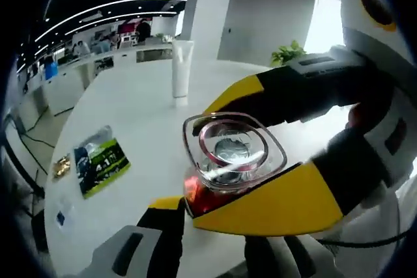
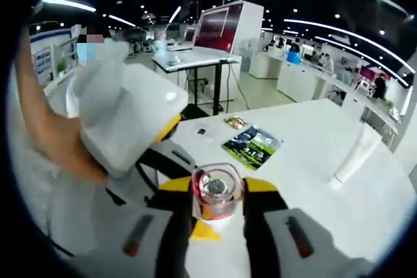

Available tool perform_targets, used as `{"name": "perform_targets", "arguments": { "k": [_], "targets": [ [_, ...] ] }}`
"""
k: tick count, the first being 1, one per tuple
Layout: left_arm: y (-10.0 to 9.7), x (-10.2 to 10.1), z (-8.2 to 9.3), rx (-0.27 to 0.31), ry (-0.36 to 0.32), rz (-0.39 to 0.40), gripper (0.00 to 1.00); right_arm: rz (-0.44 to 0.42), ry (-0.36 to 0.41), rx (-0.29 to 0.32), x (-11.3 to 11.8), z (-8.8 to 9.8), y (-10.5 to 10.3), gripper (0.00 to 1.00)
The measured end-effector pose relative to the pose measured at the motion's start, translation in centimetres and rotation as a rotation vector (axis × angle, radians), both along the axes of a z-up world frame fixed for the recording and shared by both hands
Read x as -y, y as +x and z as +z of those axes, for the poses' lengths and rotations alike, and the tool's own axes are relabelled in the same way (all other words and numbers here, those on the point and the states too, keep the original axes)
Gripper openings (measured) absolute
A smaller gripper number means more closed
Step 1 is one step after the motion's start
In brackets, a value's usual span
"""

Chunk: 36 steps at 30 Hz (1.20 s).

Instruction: Arrange the skincare products in the storage area until every visible bottle or jar stands upright without overlapping.

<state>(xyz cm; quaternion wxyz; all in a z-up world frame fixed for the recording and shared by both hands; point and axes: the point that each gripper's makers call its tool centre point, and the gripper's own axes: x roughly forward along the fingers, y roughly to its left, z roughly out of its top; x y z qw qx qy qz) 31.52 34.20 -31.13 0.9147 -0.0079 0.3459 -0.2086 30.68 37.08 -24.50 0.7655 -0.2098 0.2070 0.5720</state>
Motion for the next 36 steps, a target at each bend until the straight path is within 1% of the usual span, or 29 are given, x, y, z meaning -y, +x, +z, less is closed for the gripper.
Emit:
{"name": "perform_targets", "arguments": {
  "k": [1,3,5,7,8,10,11,12,13,14,15,16,18,20,21,22,23,24,25,26,27,28,29,30,31,32,34,35,36],
  "targets": [
    [0.0,0.0,0.0,0.008,0.009,-0.013,0.35,0.006,-0.001,-0.001,0.0,0.0,0.0,0.30],
    [0.0,-0.1,0.0,0.031,0.027,-0.052,0.34,0.038,-0.006,-0.028,0.0,0.1,-0.2,0.30],
    [-0.1,-0.2,0.0,0.037,0.024,-0.060,0.34,0.075,-0.025,-0.040,0.1,0.0,-0.5,0.32],
    [0.0,-0.2,0.0,0.048,0.032,-0.083,0.33,0.097,-0.037,-0.014,0.2,0.0,-0.4,0.36],
    [0.0,-0.2,0.0,0.052,0.049,-0.114,0.33,0.137,-0.062,0.015,0.3,0.1,-0.4,0.37],
    [0.0,-0.1,0.0,0.055,0.056,-0.146,0.33,0.184,-0.072,0.013,0.1,0.1,-0.7,0.37],
    [0.0,-0.1,0.1,0.052,0.053,-0.156,0.33,0.229,-0.089,0.015,0.0,0.0,-1.0,0.37],
    [0.0,0.0,0.0,0.055,0.058,-0.178,0.33,0.286,-0.109,0.035,-0.1,0.0,-1.2,0.37],
    [0.0,-0.1,0.1,0.055,0.054,-0.190,0.33,0.321,-0.129,0.046,0.0,-0.1,-1.3,0.37],
    [0.0,-0.1,0.0,0.056,0.058,-0.210,0.33,0.368,-0.171,0.058,0.2,-0.3,-1.3,0.37],
    [0.0,-0.1,0.0,0.057,0.058,-0.217,0.33,0.404,-0.189,0.070,0.2,-0.3,-1.3,0.37],
    [-0.1,0.0,0.1,0.059,0.039,-0.243,0.32,0.436,-0.210,0.058,0.3,-0.4,-1.3,0.37],
    [-0.3,0.1,0.1,0.071,0.043,-0.299,0.32,0.482,-0.223,0.034,0.4,-0.5,-1.5,0.37],
    [-0.5,0.2,0.1,0.067,0.034,-0.338,0.32,0.518,-0.227,0.033,0.3,-0.5,-1.3,0.37],
    [-0.6,0.2,0.1,0.070,0.041,-0.366,0.32,0.552,-0.234,0.035,0.3,-0.6,-1.6,0.36],
    [-0.6,0.3,0.1,0.072,0.050,-0.379,0.32,0.564,-0.238,0.041,0.3,-0.6,-1.6,0.35],
    [-0.7,0.3,0.2,0.068,0.043,-0.384,0.32,0.548,-0.239,0.045,0.2,-0.5,-1.3,0.33],
    [-0.6,0.2,0.1,0.070,0.043,-0.385,0.32,0.528,-0.254,0.001,0.6,-0.7,-1.5,0.33],
    [-0.6,0.2,0.1,0.068,0.042,-0.389,0.33,0.520,-0.233,-0.012,0.2,-0.5,-1.6,0.32],
    [-0.7,0.3,0.1,0.069,0.037,-0.388,0.33,0.497,-0.237,-0.037,0.3,-0.5,-1.4,0.31],
    [-0.7,0.3,0.1,0.069,0.035,-0.386,0.33,0.501,-0.236,-0.024,0.3,-0.5,-1.4,0.31],
    [-0.7,0.3,0.1,0.069,0.030,-0.377,0.33,0.489,-0.235,-0.027,0.3,-0.5,-1.3,0.31],
    [-0.6,0.3,0.1,0.068,0.027,-0.367,0.33,0.457,-0.229,-0.041,0.3,-0.5,-1.4,0.31],
    [-0.6,0.3,0.1,0.067,0.026,-0.349,0.33,0.448,-0.225,-0.038,0.3,-0.5,-1.3,0.30],
    [-0.6,0.3,0.1,0.064,0.022,-0.337,0.33,0.407,-0.215,-0.045,0.2,-0.5,-1.2,0.30],
    [-0.6,0.1,0.0,0.042,0.004,-0.282,0.33,0.393,-0.210,-0.046,0.2,-0.4,-1.2,0.30],
    [-0.4,0.0,-0.1,0.028,-0.018,-0.232,0.34,0.345,-0.197,-0.047,0.1,-0.4,-1.2,0.30],
    [-0.3,-0.1,0.0,0.023,-0.033,-0.194,0.34,0.315,-0.189,-0.046,0.0,-0.4,-1.1,0.30],
    [-0.2,0.0,0.1,0.024,-0.044,-0.177,0.35,0.280,-0.175,-0.050,-0.1,-0.4,-1.2,0.30]
  ]
}}
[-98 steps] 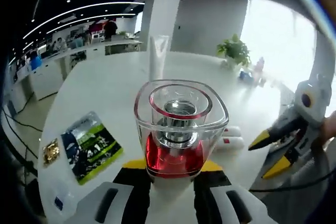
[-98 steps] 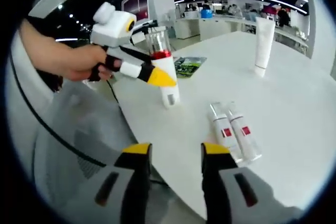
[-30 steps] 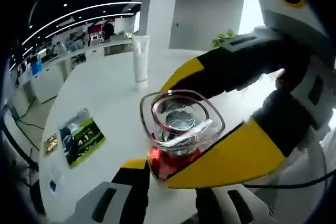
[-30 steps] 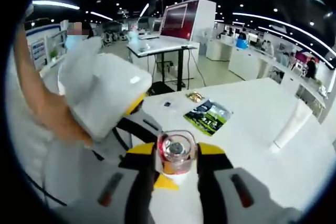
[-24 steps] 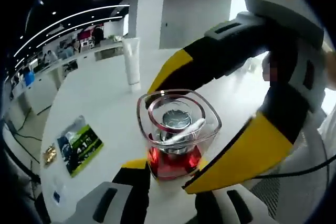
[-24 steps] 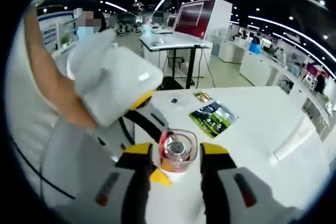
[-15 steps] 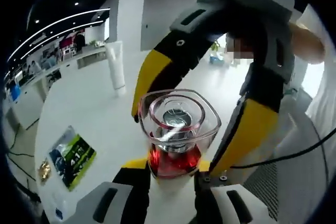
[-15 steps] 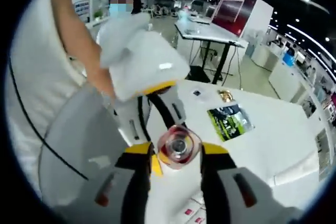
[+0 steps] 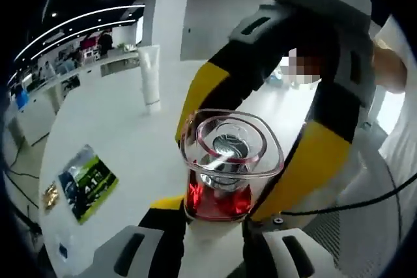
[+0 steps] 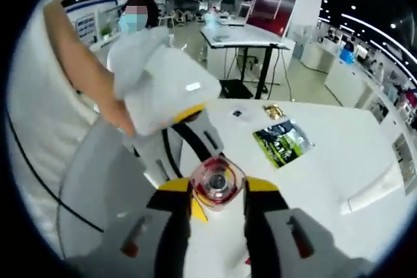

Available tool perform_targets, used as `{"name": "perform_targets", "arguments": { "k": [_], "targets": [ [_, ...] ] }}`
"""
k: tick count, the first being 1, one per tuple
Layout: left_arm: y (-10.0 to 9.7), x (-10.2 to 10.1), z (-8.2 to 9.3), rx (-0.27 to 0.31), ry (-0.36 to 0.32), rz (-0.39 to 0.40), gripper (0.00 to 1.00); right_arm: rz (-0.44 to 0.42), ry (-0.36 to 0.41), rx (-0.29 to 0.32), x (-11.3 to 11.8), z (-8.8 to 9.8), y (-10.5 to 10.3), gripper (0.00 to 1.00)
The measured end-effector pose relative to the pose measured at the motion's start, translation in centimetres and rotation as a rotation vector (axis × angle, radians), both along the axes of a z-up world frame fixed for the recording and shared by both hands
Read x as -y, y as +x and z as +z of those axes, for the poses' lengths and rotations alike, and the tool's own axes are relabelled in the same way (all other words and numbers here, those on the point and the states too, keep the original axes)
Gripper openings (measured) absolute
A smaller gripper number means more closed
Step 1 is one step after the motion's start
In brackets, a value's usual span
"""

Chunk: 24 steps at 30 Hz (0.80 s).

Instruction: Arrange the skincare products in the storage area until every visible bottle or jar stands upright without overlapping.

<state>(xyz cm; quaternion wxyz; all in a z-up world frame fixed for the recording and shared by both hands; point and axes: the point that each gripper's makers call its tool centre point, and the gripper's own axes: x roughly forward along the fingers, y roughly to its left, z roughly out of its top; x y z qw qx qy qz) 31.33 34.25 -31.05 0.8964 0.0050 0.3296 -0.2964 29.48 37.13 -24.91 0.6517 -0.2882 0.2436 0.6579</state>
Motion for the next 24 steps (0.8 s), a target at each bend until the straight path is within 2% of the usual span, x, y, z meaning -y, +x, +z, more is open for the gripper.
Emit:
{"name": "perform_targets", "arguments": {
  "k": [2,3,6,10,14,17,20,24],
  "targets": [
    [0.1,-0.1,0.0,0.003,-0.004,0.024,0.36,-0.032,0.007,0.021,0.0,0.0,0.1,0.30],
    [0.1,-0.3,-0.4,-0.001,0.028,0.049,0.36,-0.076,0.014,0.015,0.0,0.0,0.1,0.30],
    [-0.1,-0.3,-0.9,0.004,0.078,0.045,0.36,-0.144,0.032,0.021,-0.1,0.0,0.1,0.30],
    [-0.1,-0.5,-0.9,-0.007,0.063,0.075,0.35,-0.183,0.041,0.033,-0.1,0.0,0.0,0.31],
    [-0.4,-0.5,-0.9,0.003,0.079,0.033,0.34,-0.165,0.042,0.039,-0.2,0.1,-0.1,0.31],
    [-0.4,-0.5,-0.9,0.010,0.087,0.007,0.33,-0.148,0.015,0.006,-0.2,0.1,0.0,0.32],
    [-0.5,-0.4,-0.9,0.017,0.094,-0.038,0.33,-0.114,-0.009,0.004,0.0,0.0,-0.1,0.33],
    [-0.5,-0.5,-0.9,0.027,0.096,-0.092,0.32,0.002,-0.038,0.040,0.2,0.0,-0.6,0.37]
  ]
}}
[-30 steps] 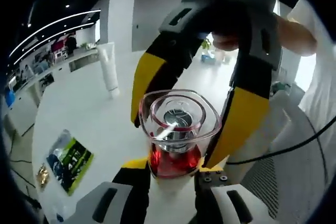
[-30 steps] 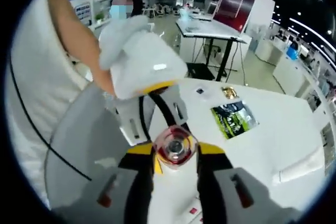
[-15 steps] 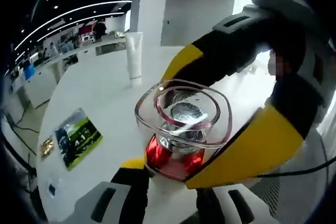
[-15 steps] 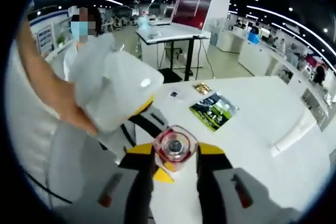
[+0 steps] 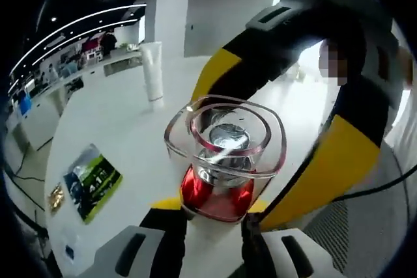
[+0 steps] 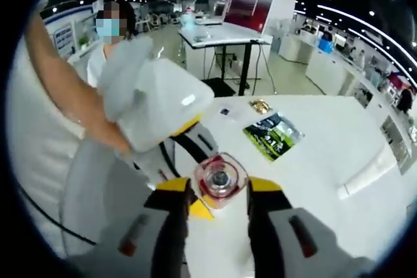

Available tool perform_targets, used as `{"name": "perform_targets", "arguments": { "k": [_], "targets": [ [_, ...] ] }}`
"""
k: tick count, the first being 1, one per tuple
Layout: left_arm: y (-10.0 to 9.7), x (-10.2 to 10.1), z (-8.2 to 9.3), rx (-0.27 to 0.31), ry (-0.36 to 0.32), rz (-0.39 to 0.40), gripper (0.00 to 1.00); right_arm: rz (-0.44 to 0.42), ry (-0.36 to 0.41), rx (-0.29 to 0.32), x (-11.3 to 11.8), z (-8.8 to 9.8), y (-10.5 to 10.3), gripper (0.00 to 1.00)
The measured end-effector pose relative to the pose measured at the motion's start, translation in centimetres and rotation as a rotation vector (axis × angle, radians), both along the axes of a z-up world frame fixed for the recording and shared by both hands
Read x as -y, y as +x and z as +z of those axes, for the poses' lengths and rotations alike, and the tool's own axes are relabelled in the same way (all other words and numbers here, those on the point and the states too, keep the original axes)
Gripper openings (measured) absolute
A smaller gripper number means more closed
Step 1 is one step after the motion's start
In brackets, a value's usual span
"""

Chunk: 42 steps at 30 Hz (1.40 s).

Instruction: Arrange the skincare products in the storage area until every visible bottle or jar stands upright without overlapping.

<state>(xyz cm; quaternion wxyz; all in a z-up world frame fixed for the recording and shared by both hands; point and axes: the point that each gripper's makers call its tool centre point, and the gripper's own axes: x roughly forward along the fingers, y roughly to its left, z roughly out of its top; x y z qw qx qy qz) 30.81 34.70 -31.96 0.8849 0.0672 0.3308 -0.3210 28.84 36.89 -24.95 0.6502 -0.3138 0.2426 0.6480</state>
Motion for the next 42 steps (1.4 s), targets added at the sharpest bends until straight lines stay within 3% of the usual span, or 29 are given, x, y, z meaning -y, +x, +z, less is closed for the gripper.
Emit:
{"name": "perform_targets", "arguments": {
  "k": [5,10,12,14,17,20,22,25,28,32,33,35,37,38,40,42],
  "targets": [
    [-0.3,0.2,0.0,-0.010,-0.017,-0.098,0.32,0.125,-0.012,0.057,0.1,0.7,0.1,0.38],
    [-0.4,0.2,0.0,-0.015,0.010,-0.177,0.32,0.299,-0.062,0.174,0.2,1.1,0.7,0.39],
    [-0.4,0.3,0.0,-0.018,0.010,-0.192,0.32,0.391,-0.082,0.174,0.2,1.0,0.1,0.39],
    [-0.5,0.3,0.0,-0.022,0.009,-0.206,0.32,0.422,-0.106,0.160,0.3,0.7,0.0,0.39],
    [-0.5,0.3,0.0,-0.024,0.011,-0.203,0.33,0.430,-0.169,0.144,0.3,-0.2,0.2,0.39],
    [-0.5,0.3,0.0,-0.046,-0.032,-0.133,0.34,0.442,-0.180,0.147,-0.1,-0.5,0.1,0.39],
    [-1.3,0.0,-0.1,-0.117,-0.101,-0.085,0.39,0.440,-0.185,0.132,-0.1,-0.7,-0.1,0.39],
    [-2.3,-1.3,-0.9,-0.135,-0.025,-0.093,0.44,0.440,-0.209,0.111,0.4,-1.3,-0.3,0.40],
    [-4.1,-3.4,-1.7,-0.181,0.122,-0.092,0.45,0.433,-0.220,0.092,0.6,-1.9,-0.2,0.43],
    [-4.4,-3.9,-0.8,-0.113,0.255,-0.115,0.45,0.419,-0.226,0.084,0.7,-2.6,0.1,0.44],
    [-4.6,-4.0,-0.8,-0.123,0.277,-0.115,0.43,0.404,-0.225,0.066,0.8,-3.0,0.1,0.45],
    [-5.0,-3.5,-0.3,-0.160,0.235,-0.074,0.43,0.384,-0.207,0.042,0.7,-3.3,0.0,0.45],
    [-5.3,-2.3,0.1,-0.183,0.107,-0.016,0.44,0.301,-0.135,-0.084,0.1,-3.3,-0.8,0.46],
    [-5.4,-2.3,0.1,-0.186,0.099,-0.004,0.45,0.281,-0.122,-0.109,0.1,-3.3,-0.9,0.47],
    [-6.0,-3.9,-0.9,-0.186,0.177,0.034,0.43,0.222,-0.057,-0.169,-0.2,-3.4,-0.8,0.47],
    [-6.6,-5.0,-1.9,-0.191,0.265,0.046,0.48,0.201,-0.056,-0.157,0.2,-3.9,-0.6,0.48]
  ]
}}
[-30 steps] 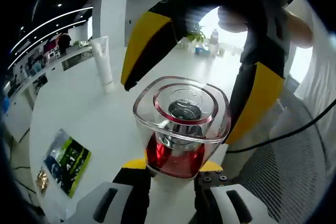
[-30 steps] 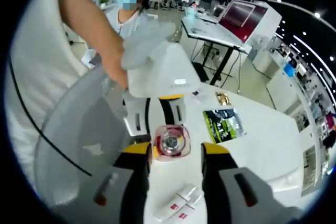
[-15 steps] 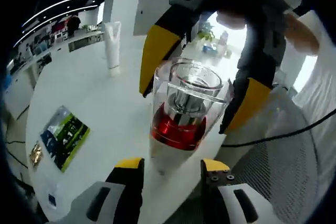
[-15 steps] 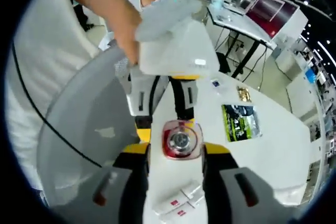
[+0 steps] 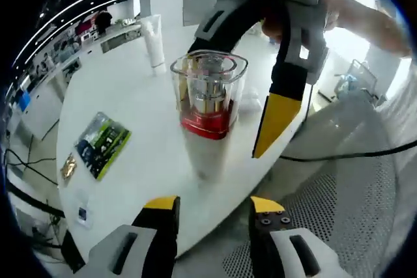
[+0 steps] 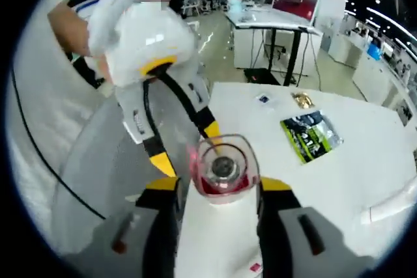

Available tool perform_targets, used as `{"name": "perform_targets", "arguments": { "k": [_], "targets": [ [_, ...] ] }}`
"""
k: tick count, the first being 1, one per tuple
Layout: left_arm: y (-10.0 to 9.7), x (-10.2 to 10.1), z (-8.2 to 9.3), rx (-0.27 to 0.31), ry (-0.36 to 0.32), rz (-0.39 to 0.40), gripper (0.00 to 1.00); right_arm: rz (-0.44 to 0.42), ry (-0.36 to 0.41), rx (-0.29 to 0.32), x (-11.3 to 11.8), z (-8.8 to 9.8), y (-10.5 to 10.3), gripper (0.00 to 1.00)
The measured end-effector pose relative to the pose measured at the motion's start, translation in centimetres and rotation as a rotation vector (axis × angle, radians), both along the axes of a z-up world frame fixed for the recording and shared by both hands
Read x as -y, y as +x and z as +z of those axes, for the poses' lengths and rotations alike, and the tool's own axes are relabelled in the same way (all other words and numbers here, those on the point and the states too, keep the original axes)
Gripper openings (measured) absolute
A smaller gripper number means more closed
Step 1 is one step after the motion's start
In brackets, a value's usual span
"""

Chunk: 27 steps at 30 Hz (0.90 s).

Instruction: Arrange the skincare products in the storage area until every visible bottle or jar stands upright without overlapping.

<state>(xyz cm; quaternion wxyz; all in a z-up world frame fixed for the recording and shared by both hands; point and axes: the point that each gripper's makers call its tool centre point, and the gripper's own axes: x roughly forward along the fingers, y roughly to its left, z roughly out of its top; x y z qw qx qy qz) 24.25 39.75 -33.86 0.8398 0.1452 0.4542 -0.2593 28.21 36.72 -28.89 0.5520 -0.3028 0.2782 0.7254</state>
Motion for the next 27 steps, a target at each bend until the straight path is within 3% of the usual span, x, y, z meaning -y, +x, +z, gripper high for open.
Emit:
{"name": "perform_targets", "arguments": {
  "k": [3,4,6,7,11,14,17,20,27],
  "targets": [
    [0.2,0.2,-0.4,0.018,0.059,-0.028,0.55,-0.021,0.017,0.006,0.1,-0.5,-0.2,0.48],
    [0.4,0.5,-0.4,0.044,0.058,-0.051,0.56,-0.034,0.034,0.006,-0.1,-0.7,-0.5,0.48],
    [0.2,0.7,-1.0,0.039,0.058,-0.045,0.59,-0.043,0.044,0.011,-0.3,-0.9,-0.7,0.48],
    [-0.1,0.1,-1.7,0.008,0.100,-0.045,0.58,-0.048,0.048,0.014,-0.3,-1.0,-0.8,0.48],
    [0.2,-0.1,-2.3,0.004,0.098,-0.023,0.44,-0.089,0.074,0.025,-0.8,-1.4,-0.6,0.49],
    [0.7,-1.4,-2.6,0.054,0.215,-0.043,0.47,-0.129,0.083,0.031,-1.0,-1.7,-0.3,0.48],
    [0.7,-1.6,-3.0,0.035,0.209,-0.014,0.51,-0.172,0.101,0.023,-1.3,-1.8,0.0,0.48],
    [0.5,-1.8,-3.3,0.025,0.236,-0.037,0.51,-0.196,0.108,0.015,-1.4,-2.3,0.2,0.48],
    [1.3,-2.3,-2.6,0.069,0.236,-0.001,0.56,-0.230,0.131,0.012,-2.2,-2.8,0.2,0.44]
  ]
}}
